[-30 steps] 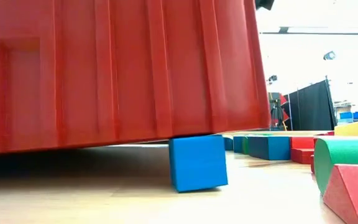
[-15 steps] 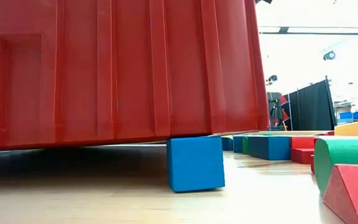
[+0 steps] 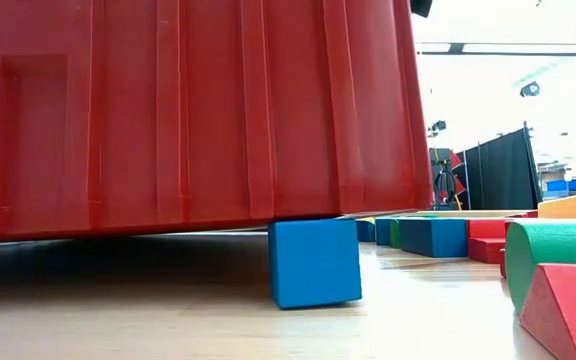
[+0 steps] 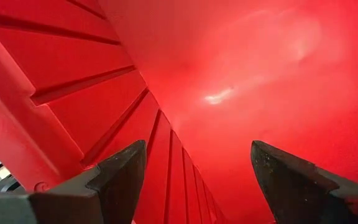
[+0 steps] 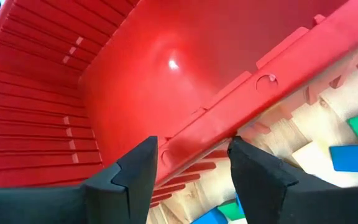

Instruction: Sort blocks

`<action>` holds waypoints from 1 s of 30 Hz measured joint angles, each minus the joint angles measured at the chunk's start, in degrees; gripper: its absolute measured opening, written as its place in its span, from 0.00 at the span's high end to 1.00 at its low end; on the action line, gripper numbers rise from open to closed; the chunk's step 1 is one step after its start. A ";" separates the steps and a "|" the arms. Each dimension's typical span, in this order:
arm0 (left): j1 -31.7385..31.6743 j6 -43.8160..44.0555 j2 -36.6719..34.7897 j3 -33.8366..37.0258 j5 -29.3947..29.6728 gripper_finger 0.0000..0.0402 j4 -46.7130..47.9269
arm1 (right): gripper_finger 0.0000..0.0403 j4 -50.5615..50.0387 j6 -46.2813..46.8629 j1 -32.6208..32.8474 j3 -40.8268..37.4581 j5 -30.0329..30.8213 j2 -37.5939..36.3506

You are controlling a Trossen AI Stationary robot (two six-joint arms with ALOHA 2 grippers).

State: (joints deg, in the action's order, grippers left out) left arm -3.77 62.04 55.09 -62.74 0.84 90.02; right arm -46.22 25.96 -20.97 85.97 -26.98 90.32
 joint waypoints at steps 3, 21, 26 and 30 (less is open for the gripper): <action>0.00 -0.02 0.00 0.00 0.00 0.32 0.02 | 0.55 0.26 -0.13 0.09 0.00 -0.28 1.39; 0.00 -0.63 0.00 0.00 0.02 0.31 -0.20 | 0.98 10.00 -0.12 0.53 2.88 -7.77 1.03; -0.01 -0.66 0.00 0.00 0.02 0.31 -0.44 | 0.98 10.13 0.88 0.46 4.54 -7.65 1.03; 0.00 -0.66 0.00 0.00 0.02 0.31 -0.48 | 0.91 7.56 0.82 0.20 4.72 -5.89 1.03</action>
State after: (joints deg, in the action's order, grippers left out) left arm -3.77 61.38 55.09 -62.74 0.86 89.54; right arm -38.66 26.78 -20.78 90.70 -32.88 91.35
